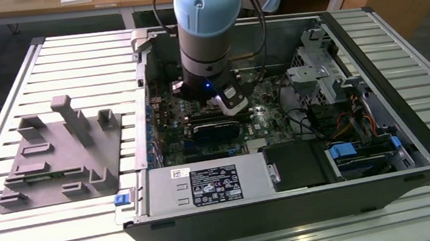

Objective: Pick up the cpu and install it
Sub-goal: 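Install the second cpu locking lever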

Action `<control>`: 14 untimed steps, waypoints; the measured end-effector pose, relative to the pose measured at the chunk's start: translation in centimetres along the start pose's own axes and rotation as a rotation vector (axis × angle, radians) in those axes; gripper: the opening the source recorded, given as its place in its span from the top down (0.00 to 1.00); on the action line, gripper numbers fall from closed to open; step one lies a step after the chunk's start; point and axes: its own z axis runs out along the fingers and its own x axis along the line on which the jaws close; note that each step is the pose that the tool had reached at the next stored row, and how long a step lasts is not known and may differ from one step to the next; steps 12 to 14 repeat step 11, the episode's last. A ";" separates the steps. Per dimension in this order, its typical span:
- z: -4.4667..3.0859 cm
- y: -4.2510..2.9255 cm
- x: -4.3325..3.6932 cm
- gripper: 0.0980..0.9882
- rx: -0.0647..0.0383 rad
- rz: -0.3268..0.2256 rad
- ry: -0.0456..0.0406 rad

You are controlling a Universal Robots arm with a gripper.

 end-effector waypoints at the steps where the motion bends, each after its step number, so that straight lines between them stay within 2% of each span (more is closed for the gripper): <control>1: -0.16 0.05 0.00 0.99 0.000 0.000 0.0000; 8: -1.01 0.35 0.00 0.99 0.000 0.000 -0.0008; 14: -1.24 0.43 0.00 0.99 0.000 -0.001 -0.0023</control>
